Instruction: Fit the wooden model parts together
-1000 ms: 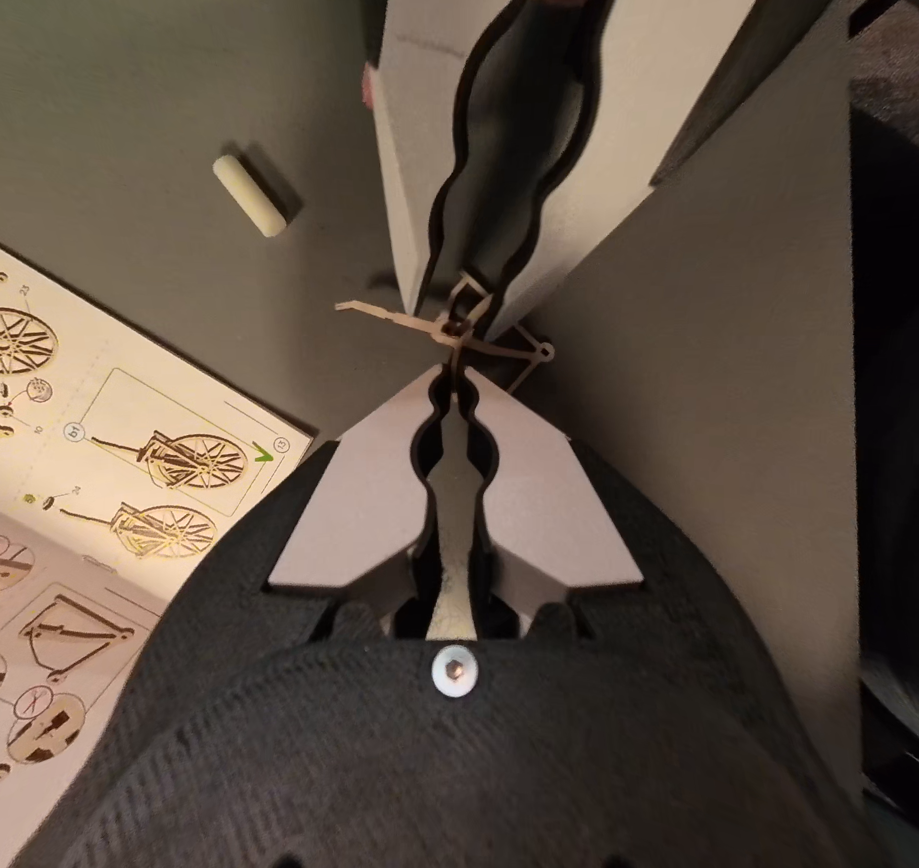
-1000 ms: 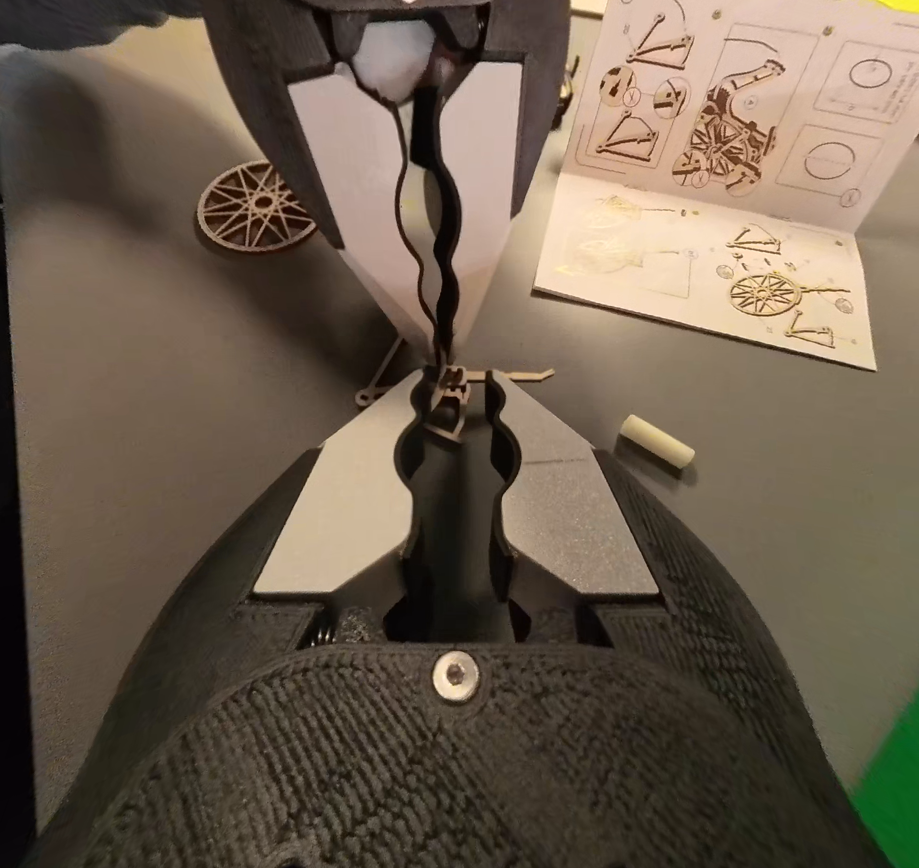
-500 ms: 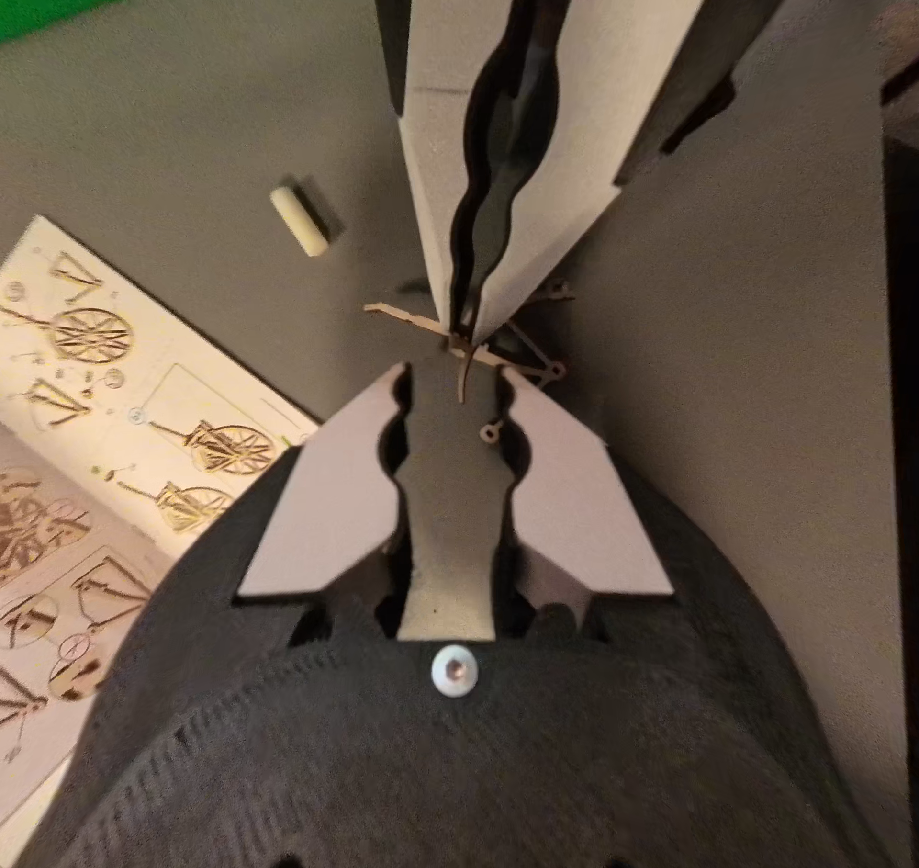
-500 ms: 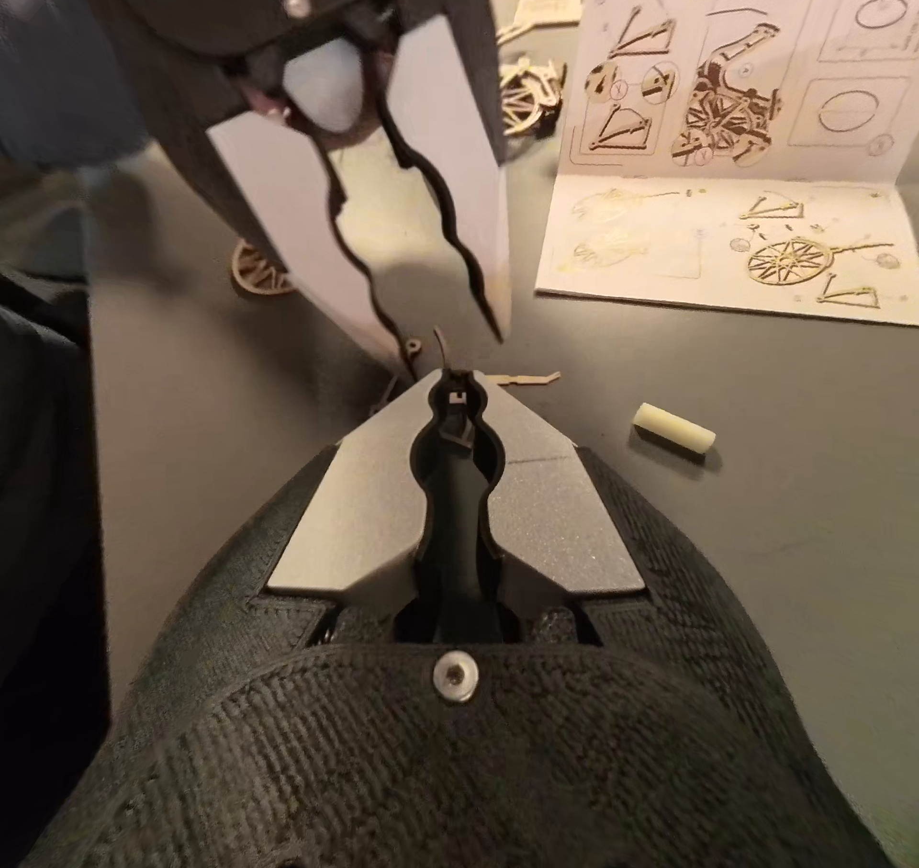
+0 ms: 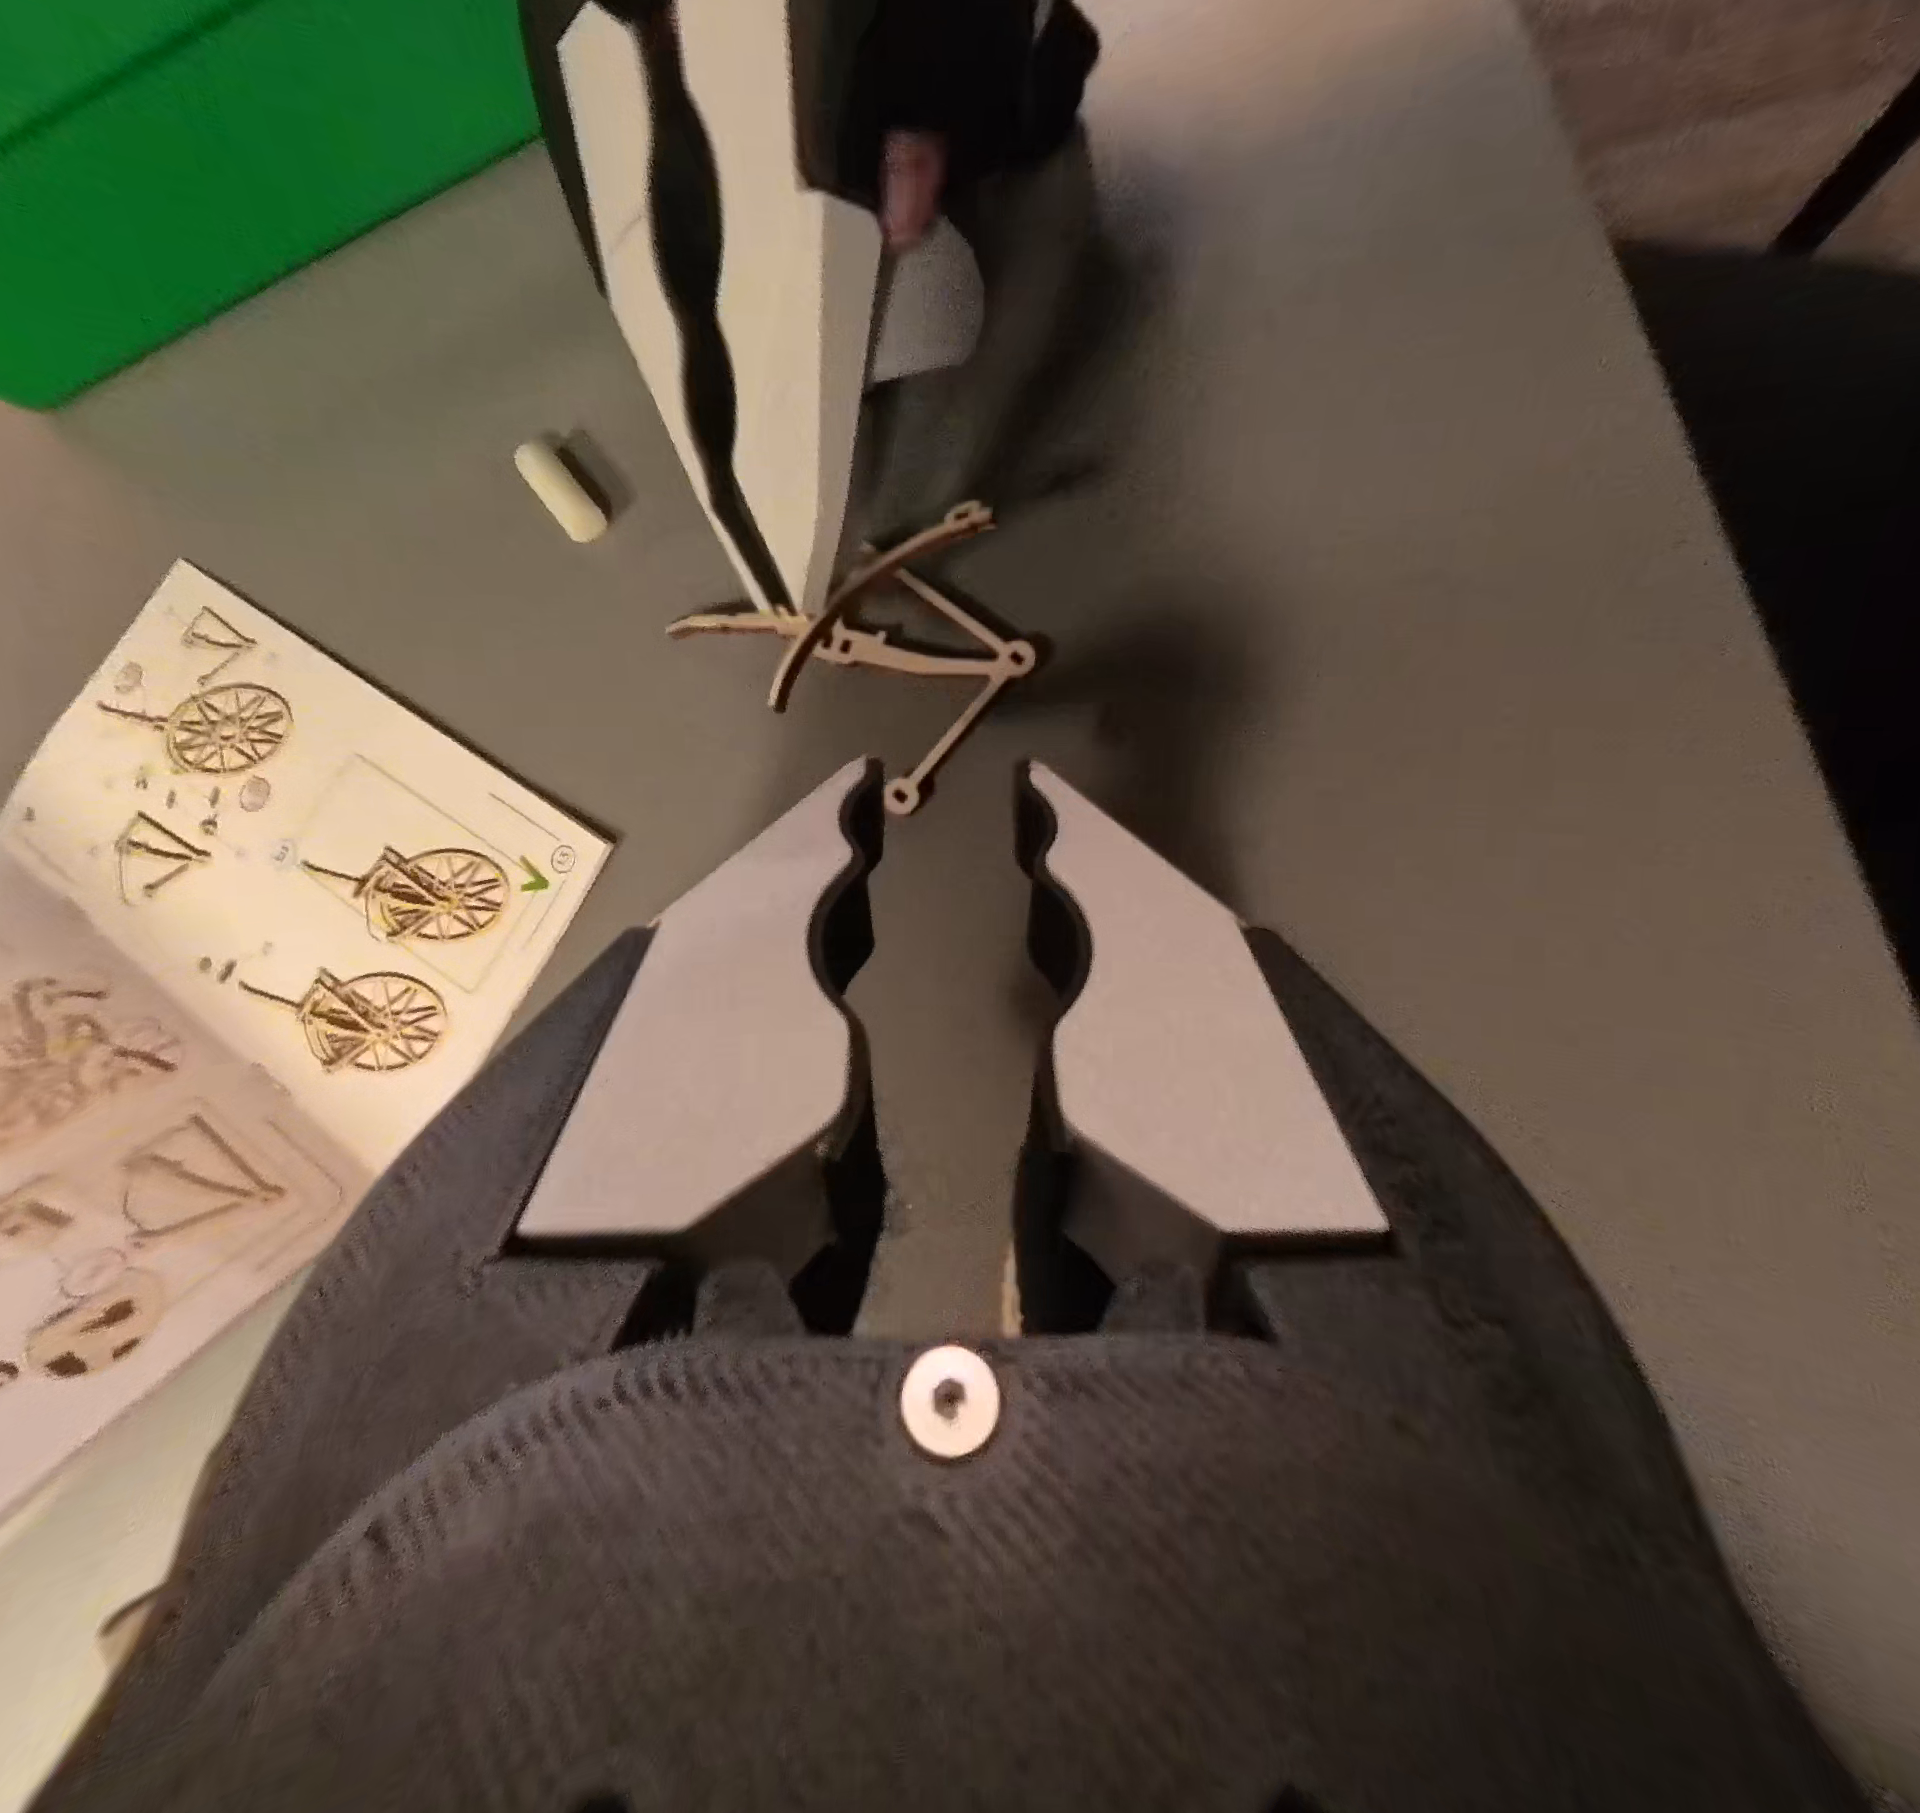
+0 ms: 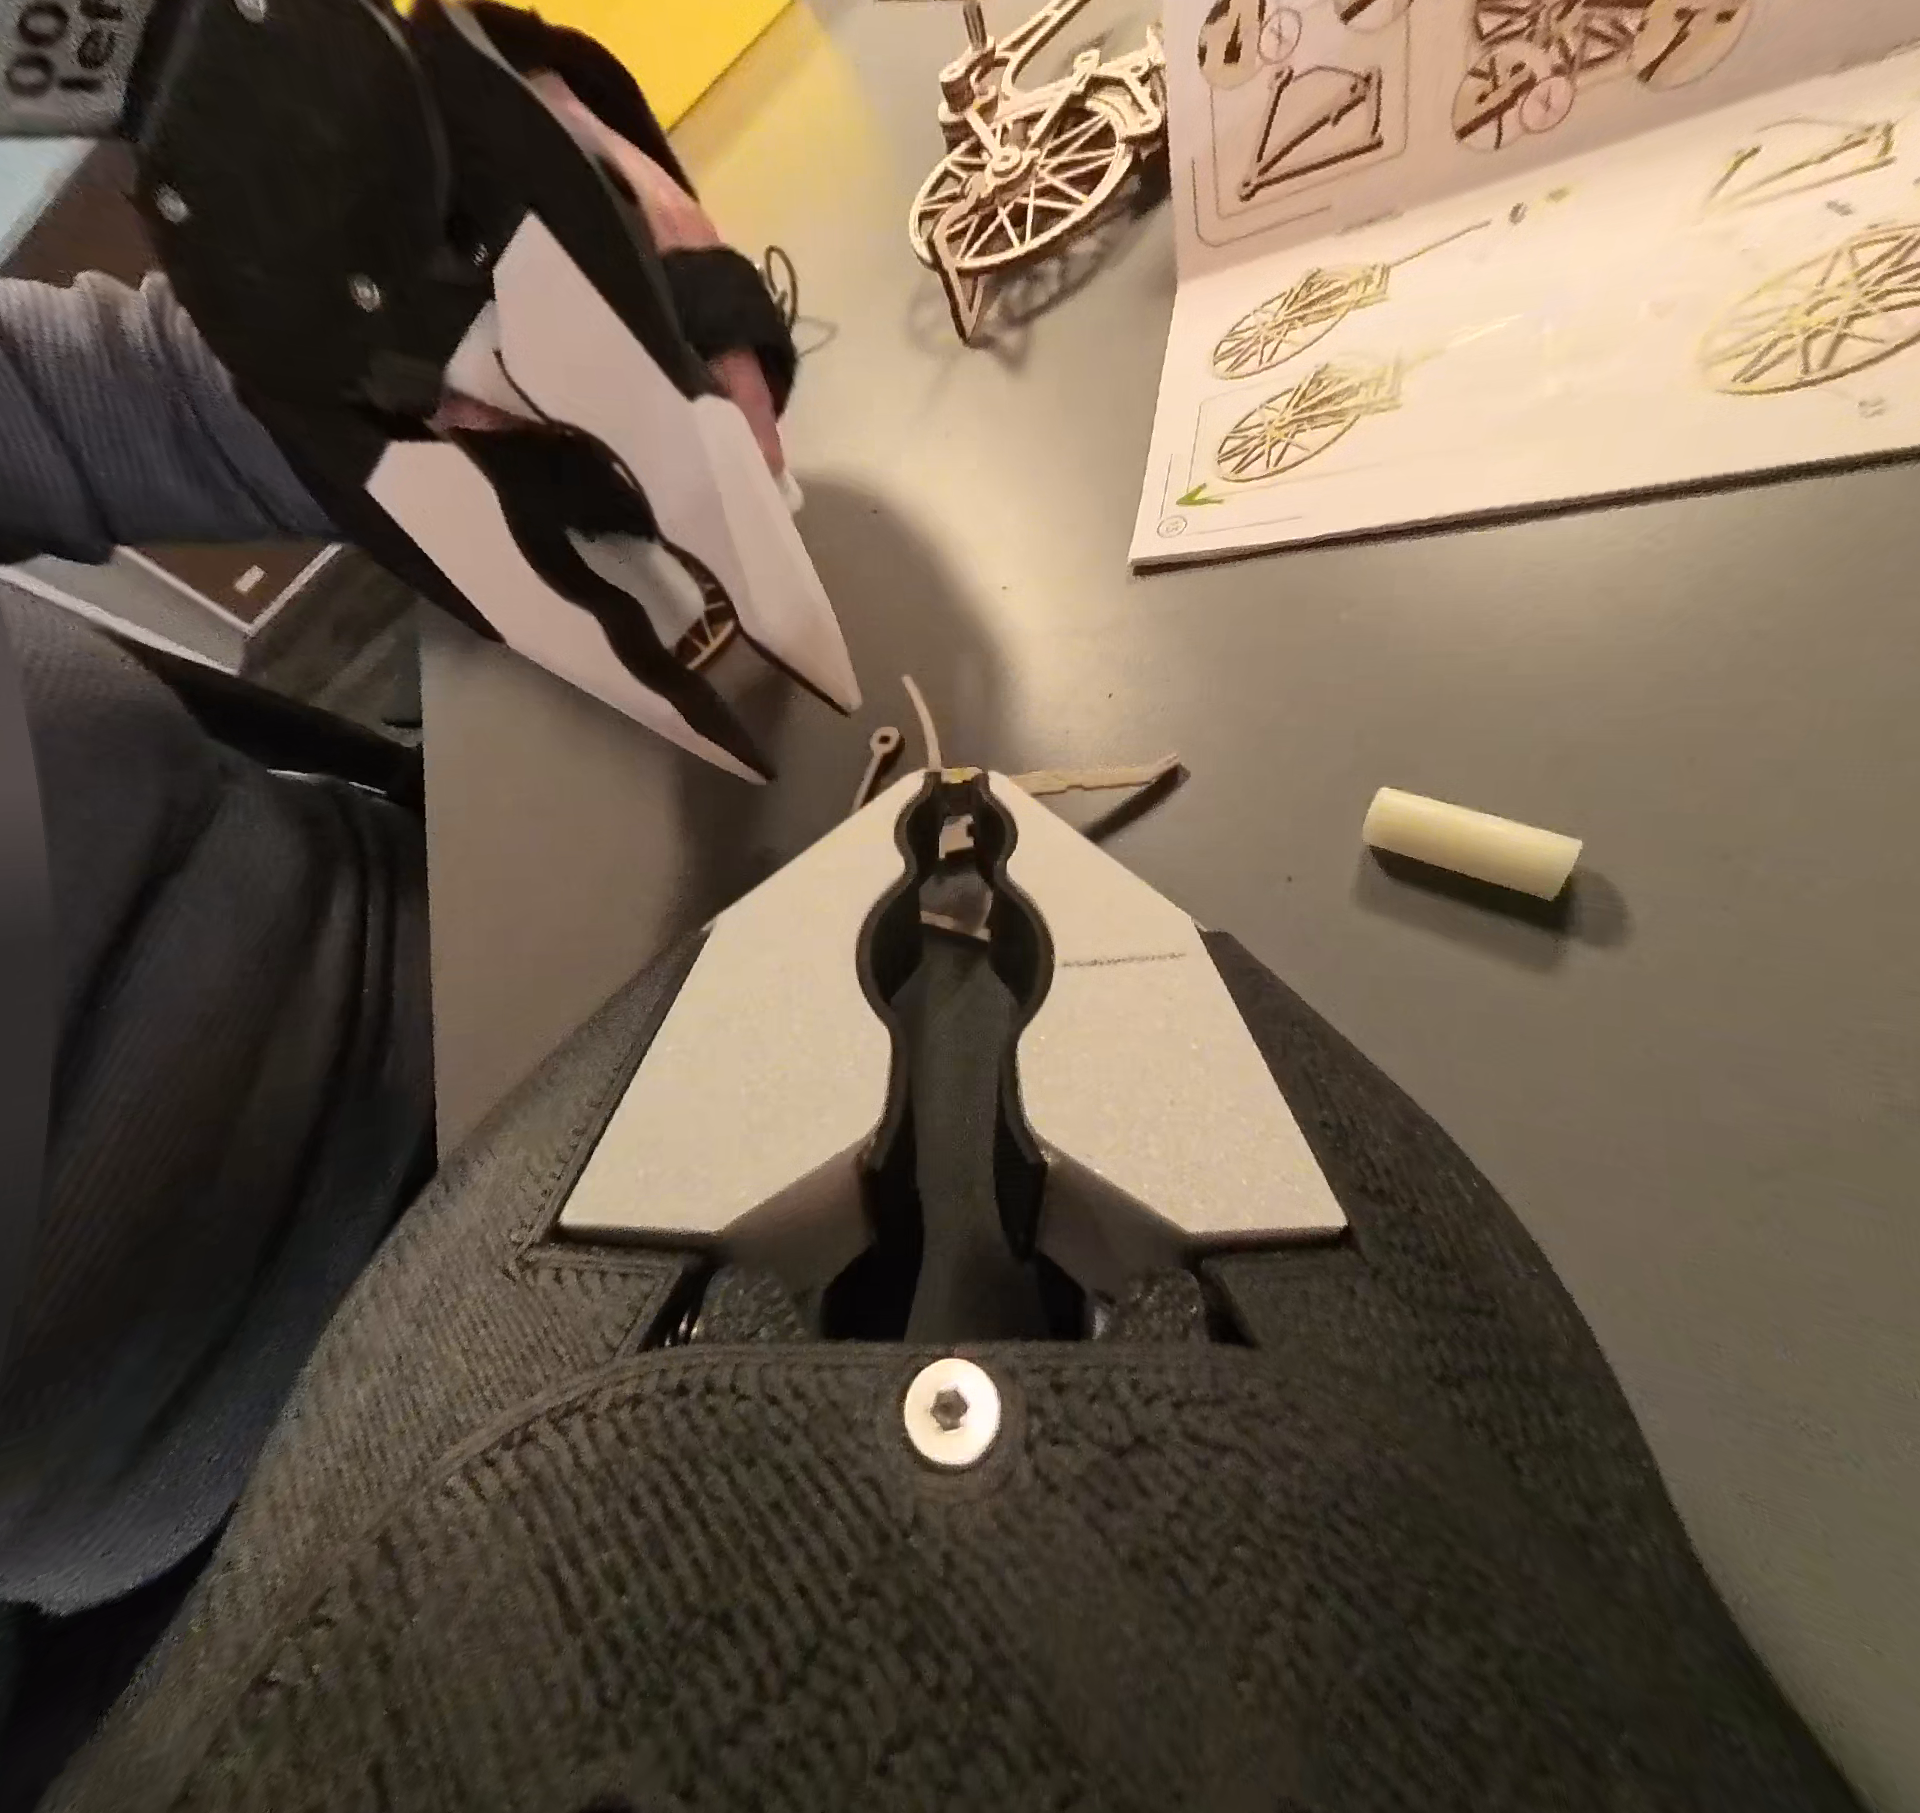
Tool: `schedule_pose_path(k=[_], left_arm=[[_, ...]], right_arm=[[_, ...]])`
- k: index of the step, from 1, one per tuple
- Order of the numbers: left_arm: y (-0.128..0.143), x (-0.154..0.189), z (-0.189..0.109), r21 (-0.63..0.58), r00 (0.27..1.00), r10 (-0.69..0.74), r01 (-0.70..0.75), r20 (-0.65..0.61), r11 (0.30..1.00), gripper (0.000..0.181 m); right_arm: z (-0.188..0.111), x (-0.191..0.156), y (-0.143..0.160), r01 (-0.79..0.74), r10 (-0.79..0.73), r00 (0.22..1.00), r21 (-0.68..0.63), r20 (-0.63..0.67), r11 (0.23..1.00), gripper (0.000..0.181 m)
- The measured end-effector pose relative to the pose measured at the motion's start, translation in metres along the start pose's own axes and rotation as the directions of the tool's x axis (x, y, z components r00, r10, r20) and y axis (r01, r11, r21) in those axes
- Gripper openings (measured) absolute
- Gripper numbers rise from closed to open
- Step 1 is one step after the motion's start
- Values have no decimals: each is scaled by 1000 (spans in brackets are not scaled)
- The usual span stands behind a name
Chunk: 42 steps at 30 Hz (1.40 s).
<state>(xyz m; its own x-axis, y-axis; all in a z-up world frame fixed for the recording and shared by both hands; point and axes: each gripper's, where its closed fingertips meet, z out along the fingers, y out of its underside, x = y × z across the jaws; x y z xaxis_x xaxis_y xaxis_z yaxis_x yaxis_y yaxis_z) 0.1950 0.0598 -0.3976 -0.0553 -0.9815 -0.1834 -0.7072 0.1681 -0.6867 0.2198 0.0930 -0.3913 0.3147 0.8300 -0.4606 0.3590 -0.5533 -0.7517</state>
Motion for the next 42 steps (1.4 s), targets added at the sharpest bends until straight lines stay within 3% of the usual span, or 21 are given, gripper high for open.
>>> schedule_pose_path(k=[6,11,16,21,42], left_arm=[[9,-7,6,8,999,45,-45,-16,999,20],[11,-9,5,49,995,27,-22,-92,999,20],[9,-6,10,46,982,65,-58,-177,997,18],[9,-5,11,-3,978,27,-29,-208,1000,9],[4,-1,16,99,956,12,18,-292,995,2]], right_arm=[[-5,-2,-3,106,-105,994,24,-43,994,3],[-7,-5,1,290,-290,949,-19,-124,957,3],[-3,-7,7,376,-383,913,-75,-137,924,4],[-1,-6,12,402,-416,898,-116,-142,908,4],[2,1,7,368,-381,915,-114,-133,923,3]])
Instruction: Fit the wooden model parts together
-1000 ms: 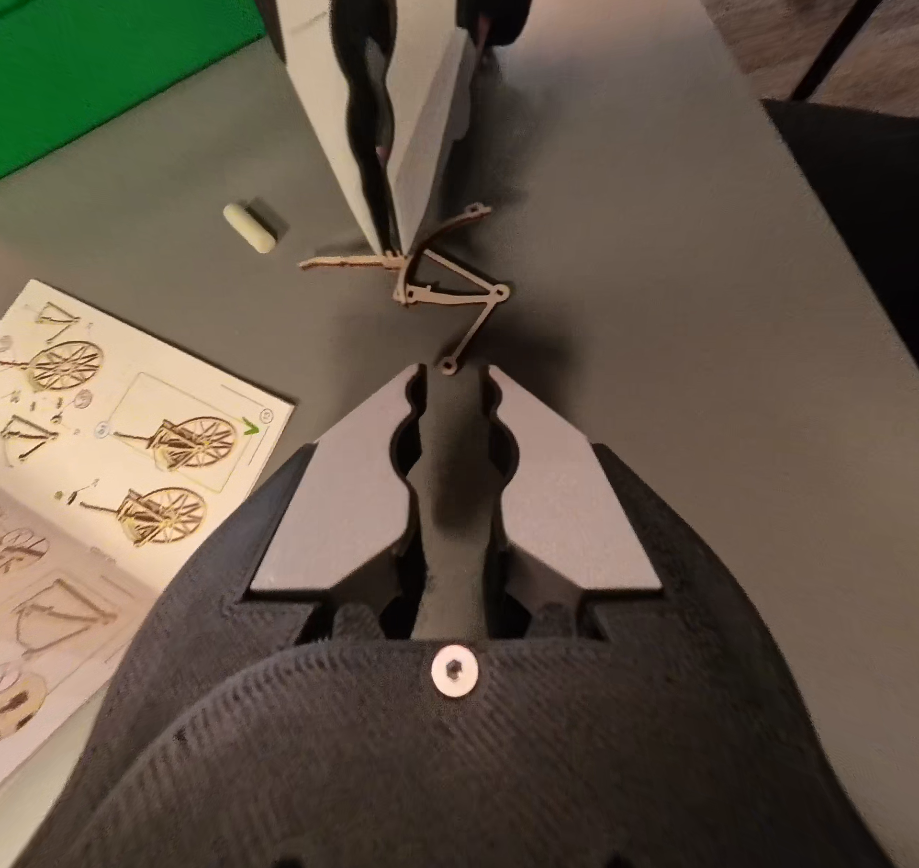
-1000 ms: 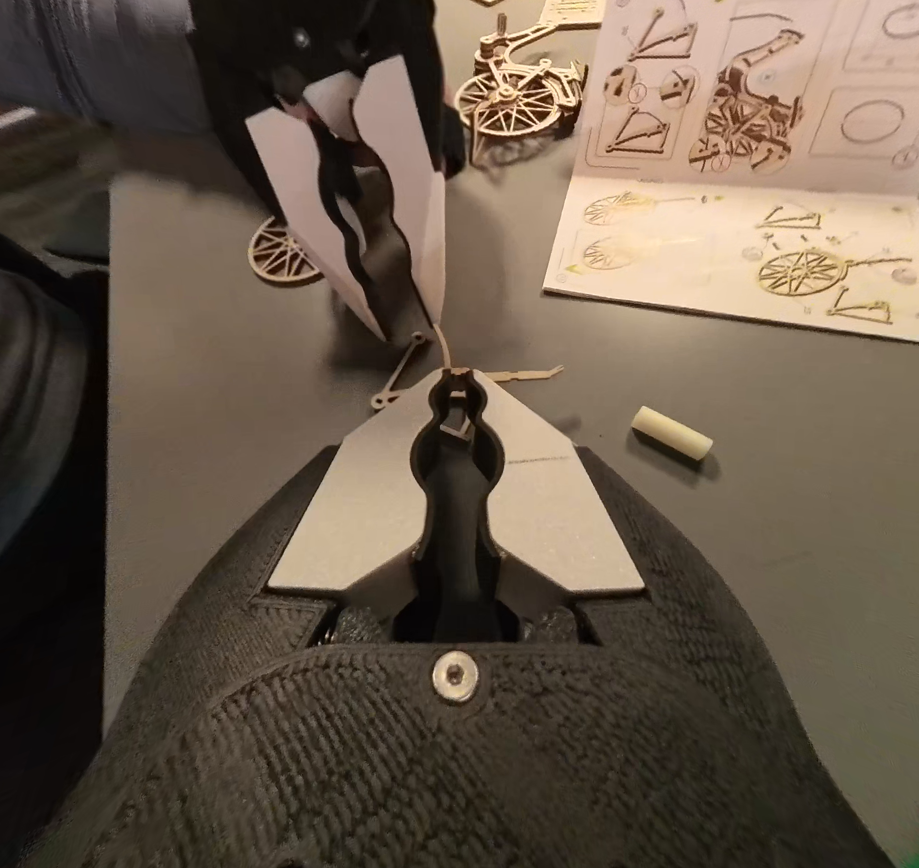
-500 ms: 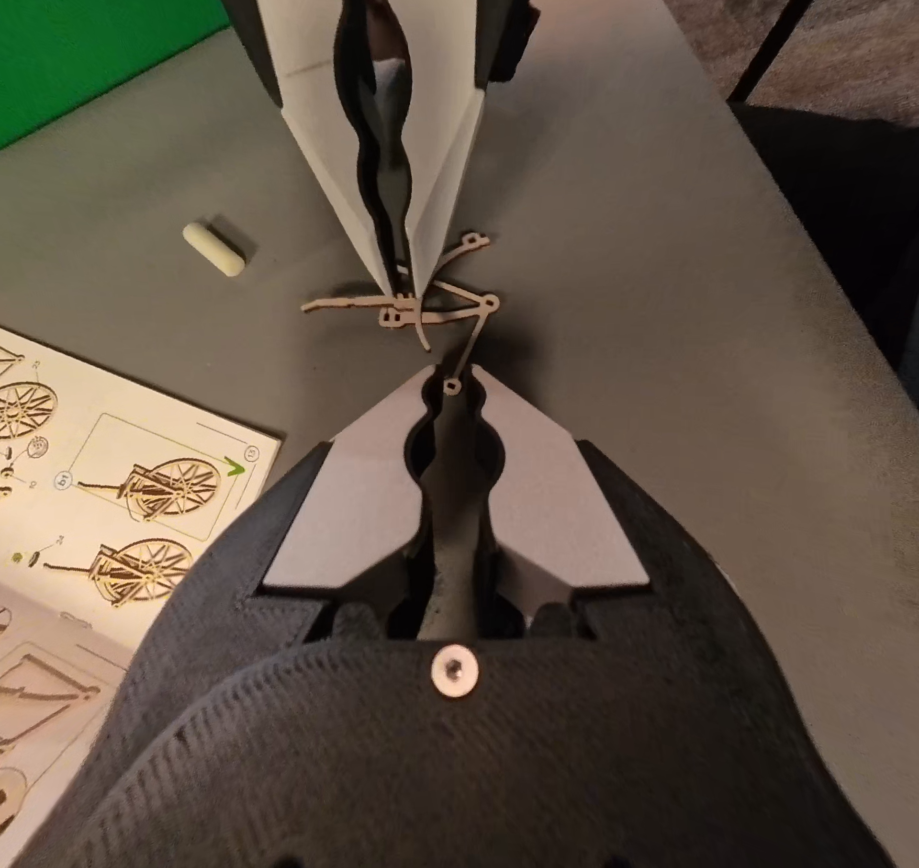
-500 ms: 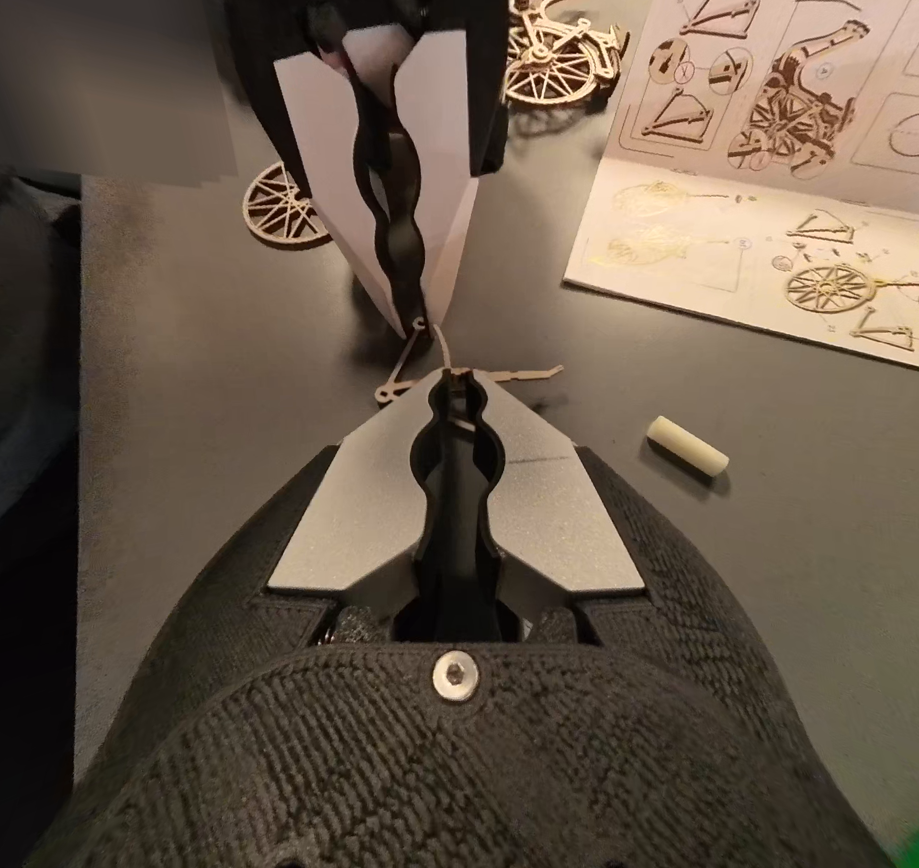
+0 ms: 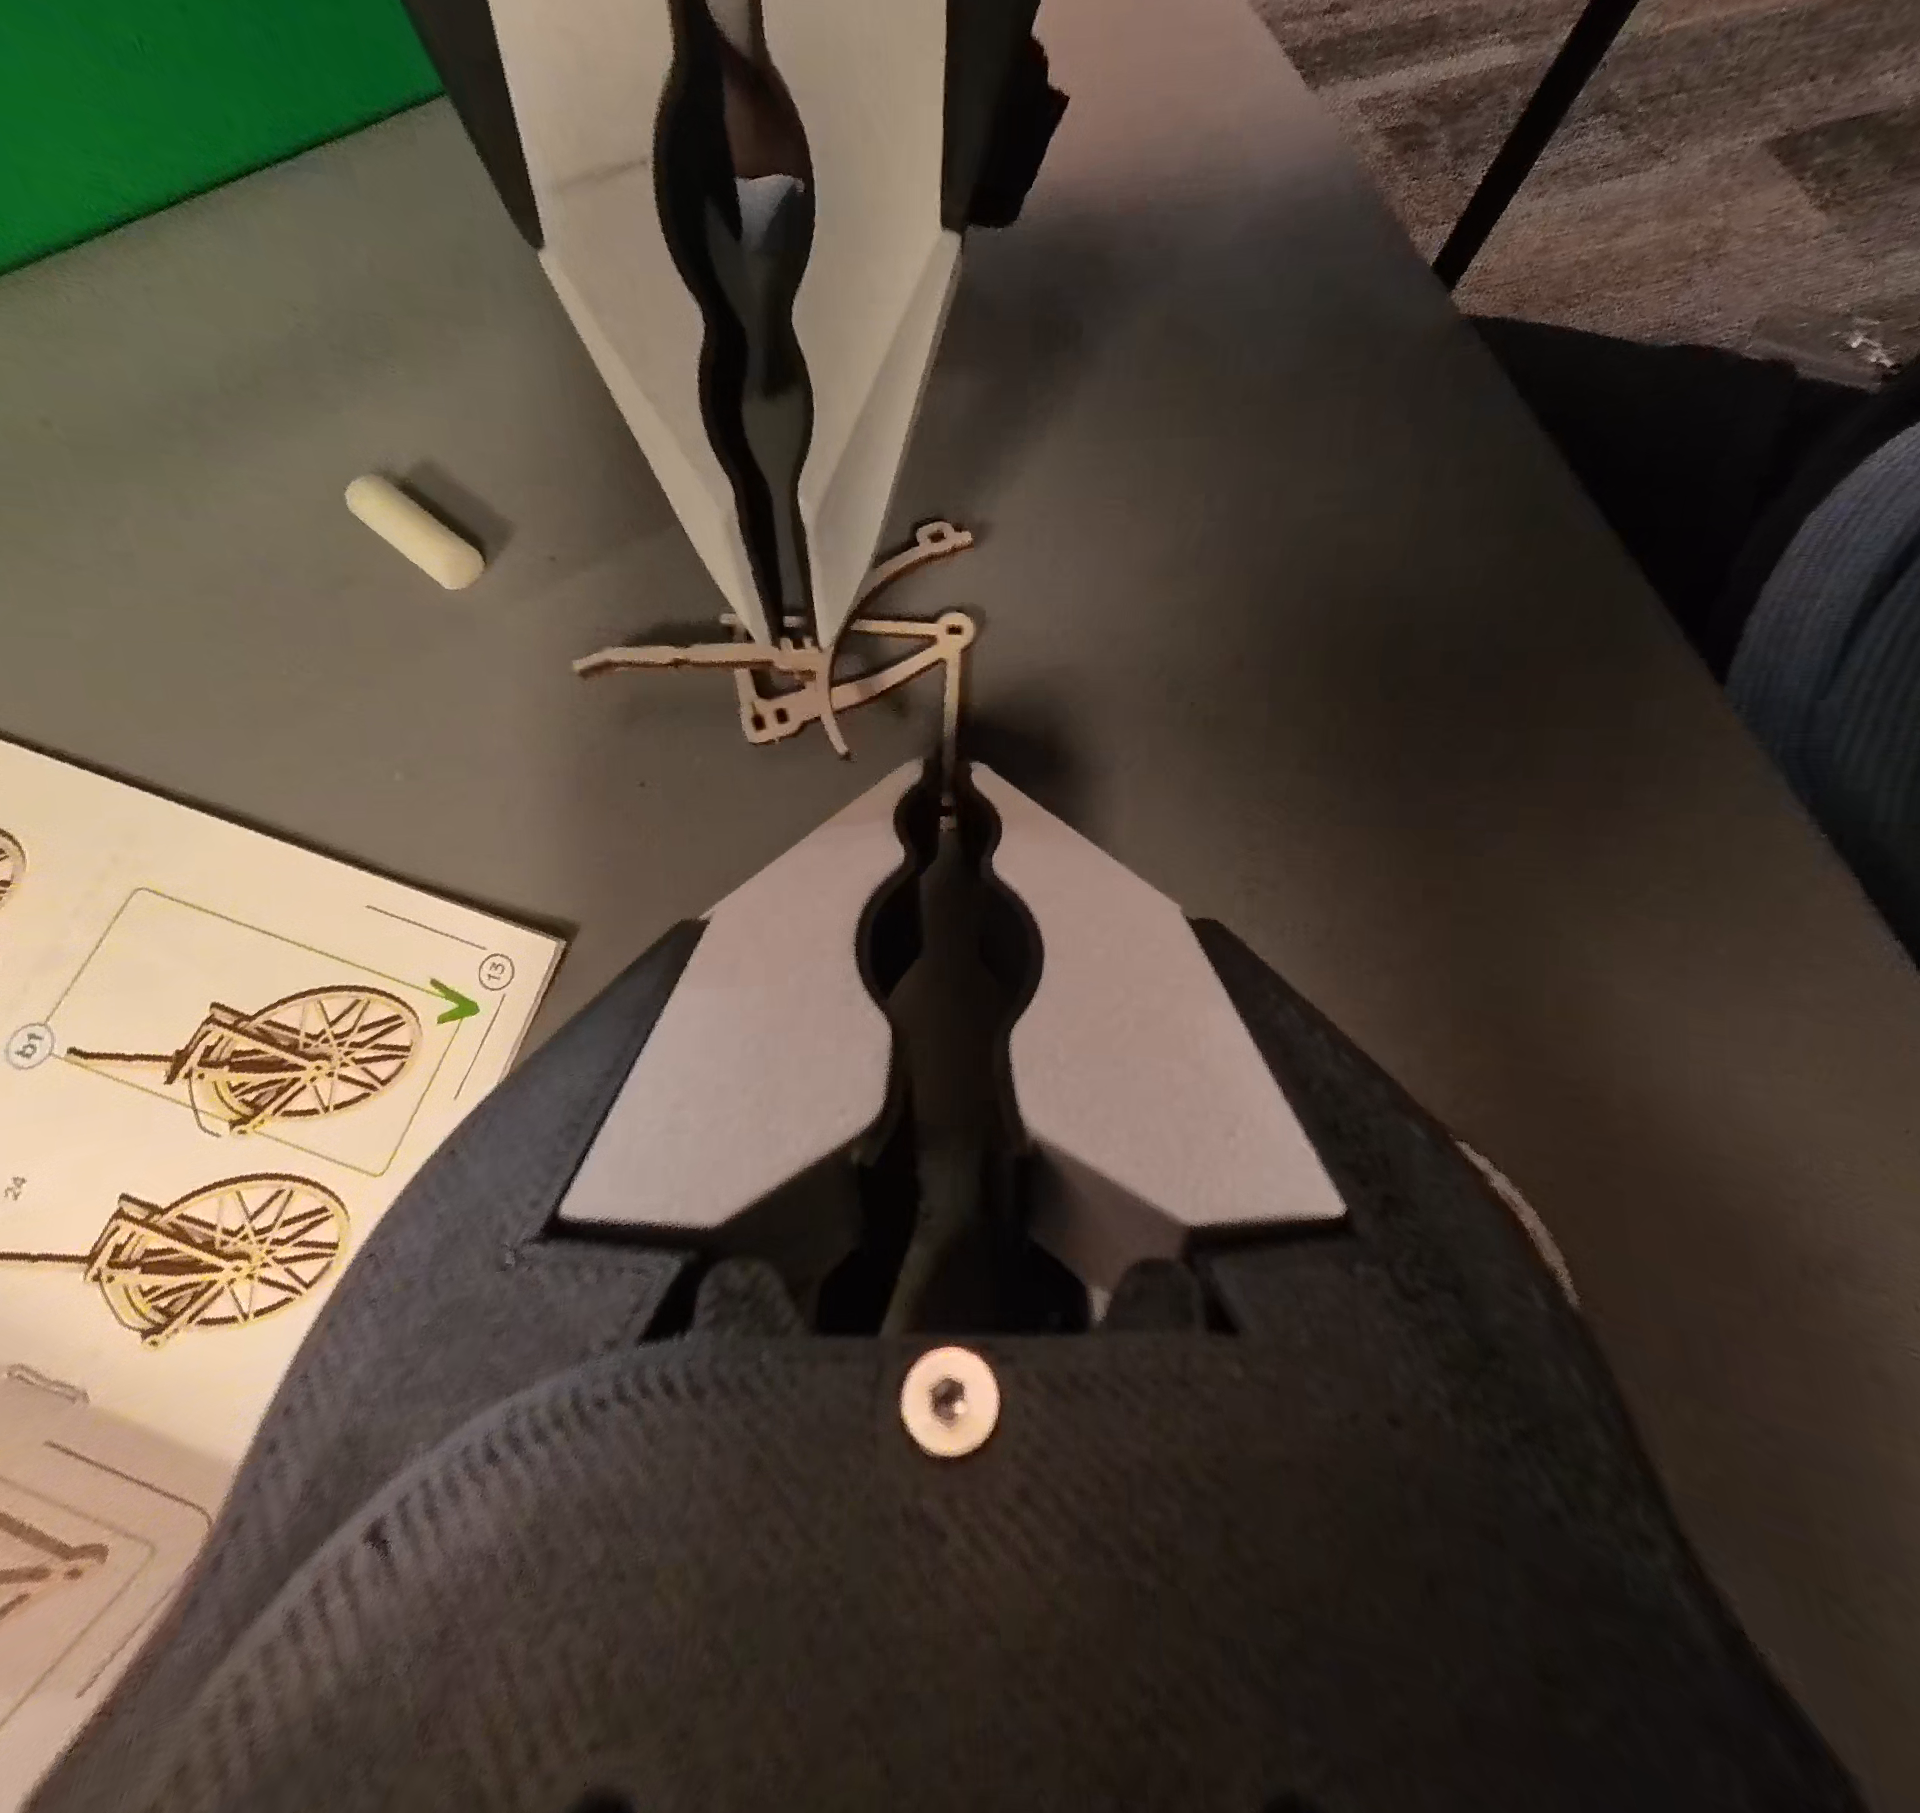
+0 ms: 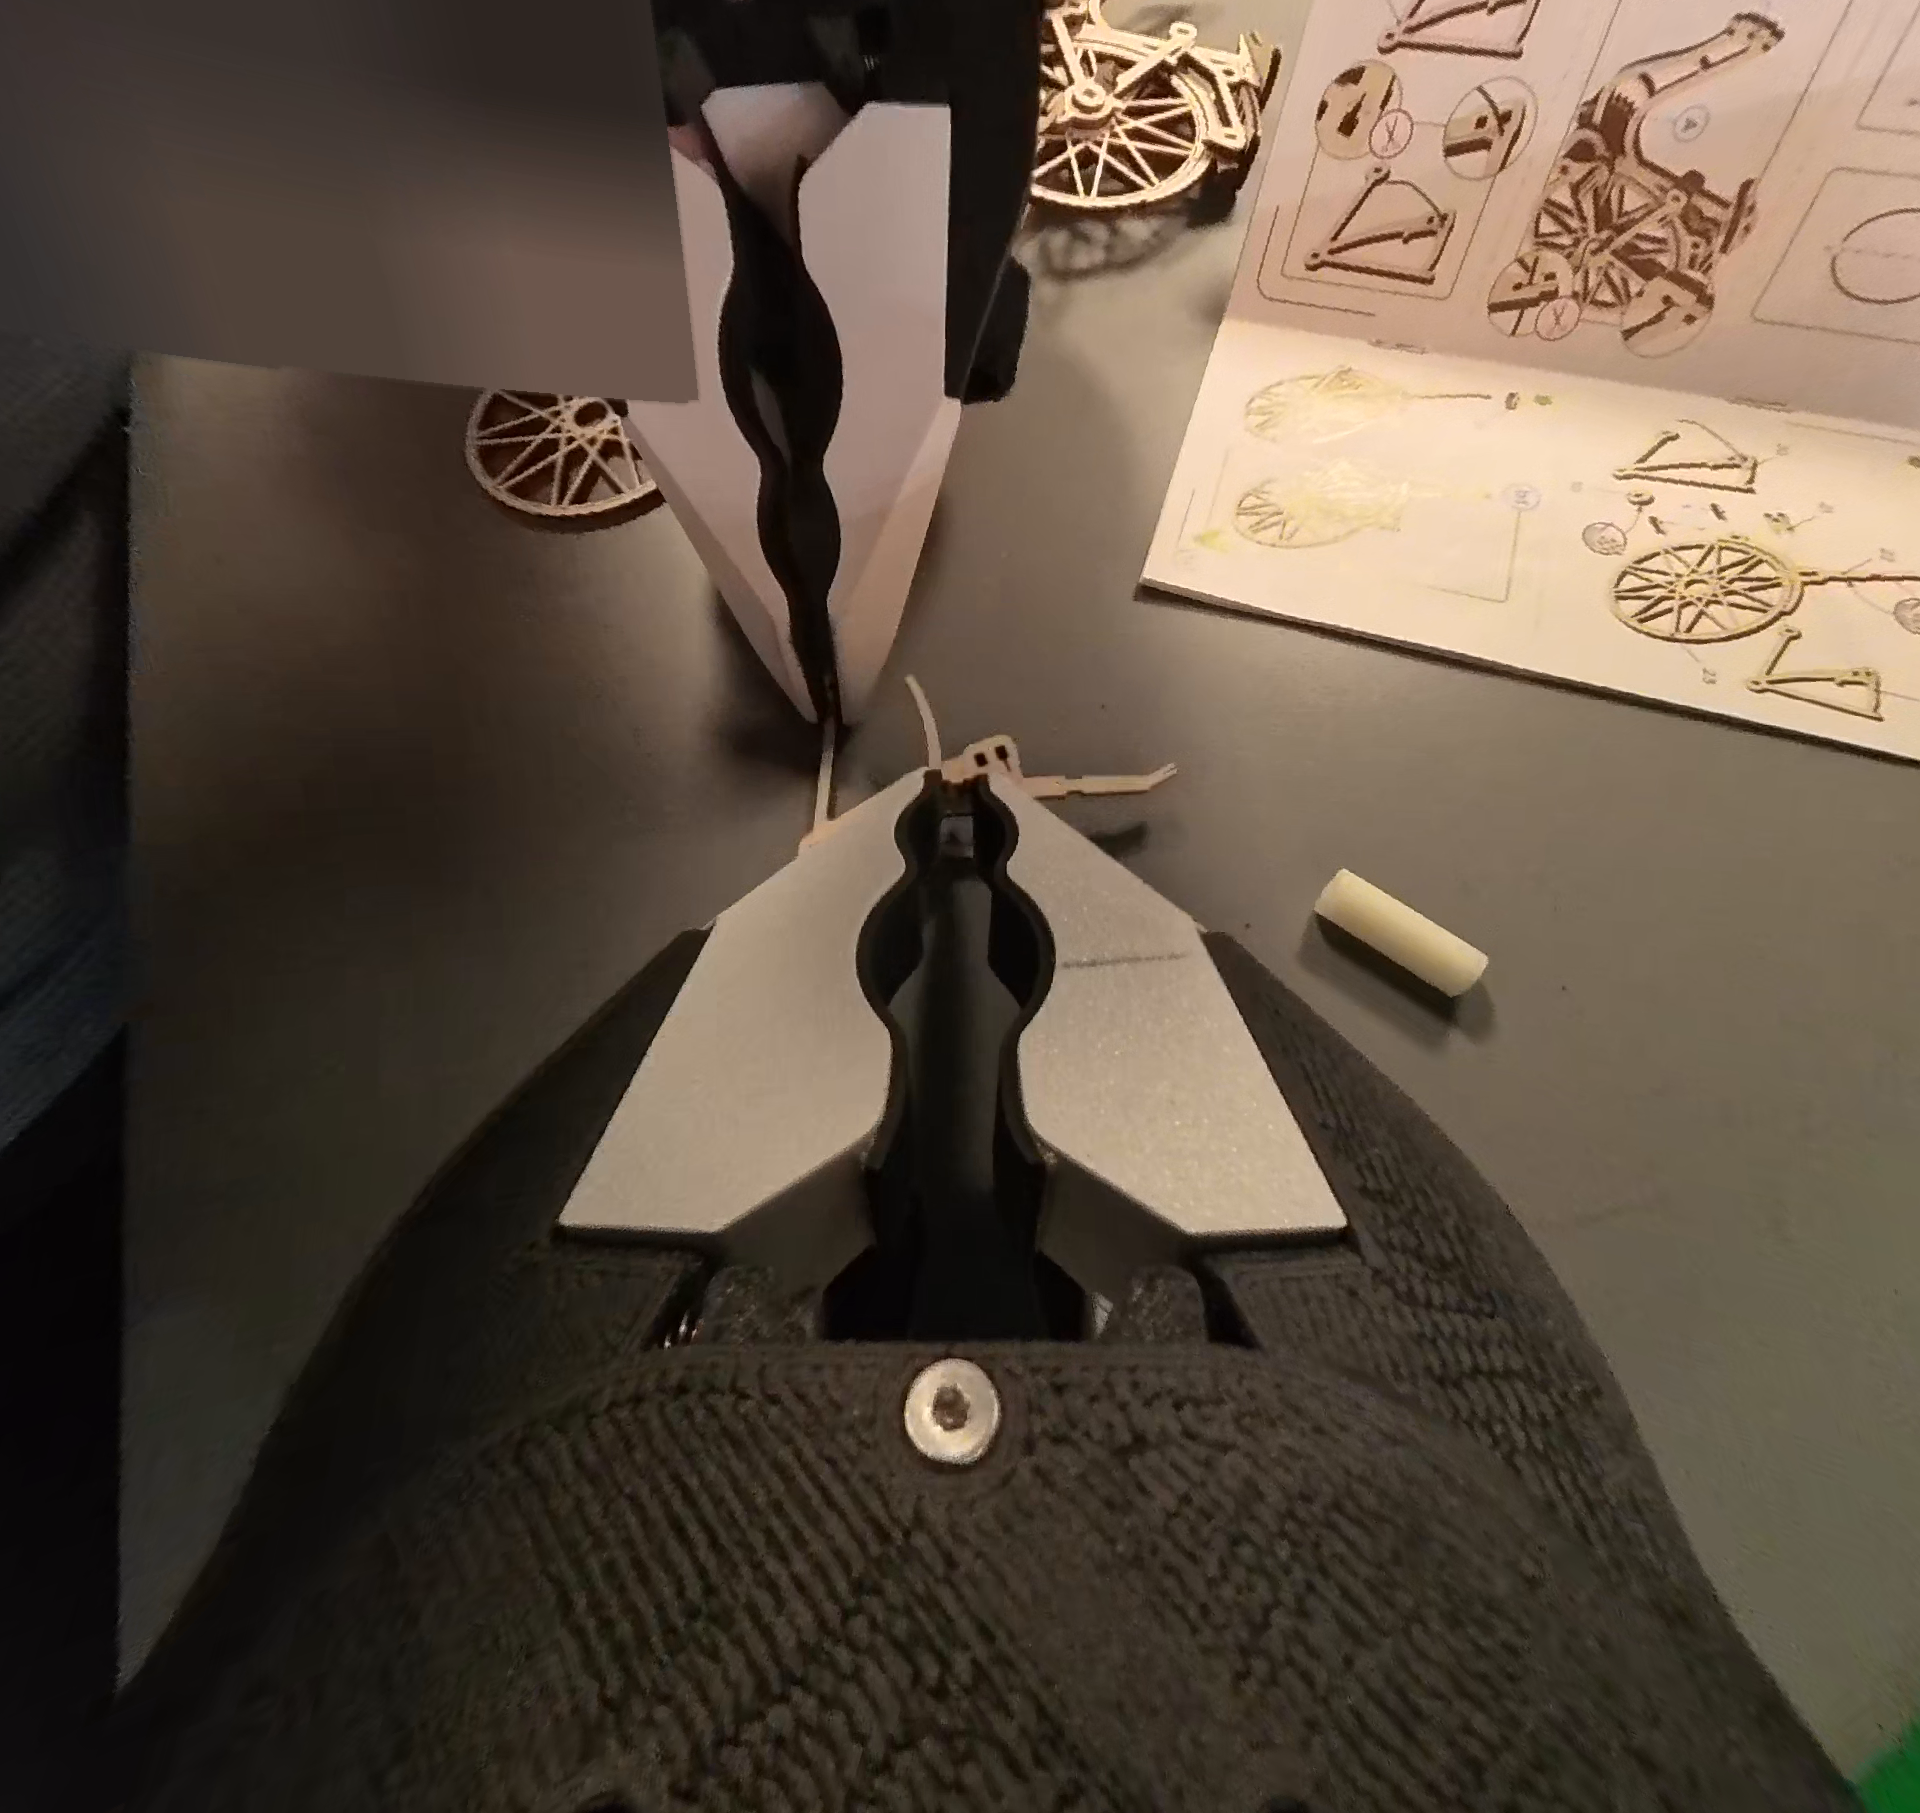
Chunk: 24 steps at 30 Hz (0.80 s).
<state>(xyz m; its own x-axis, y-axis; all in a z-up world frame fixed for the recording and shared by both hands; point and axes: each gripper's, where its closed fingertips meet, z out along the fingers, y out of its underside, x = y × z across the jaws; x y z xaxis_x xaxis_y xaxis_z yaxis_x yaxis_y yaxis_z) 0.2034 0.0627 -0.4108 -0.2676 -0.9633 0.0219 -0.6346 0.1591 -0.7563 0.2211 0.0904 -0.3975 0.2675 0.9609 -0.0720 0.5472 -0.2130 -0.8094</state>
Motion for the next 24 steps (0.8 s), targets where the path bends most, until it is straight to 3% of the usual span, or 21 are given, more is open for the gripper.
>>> schedule_pose_path(k=[24], left_arm=[[0,0,0,4,998,-32,33,-45,999,2]], right_arm=[[7,6,-3,86,-76,991,-84,112,993,3]])
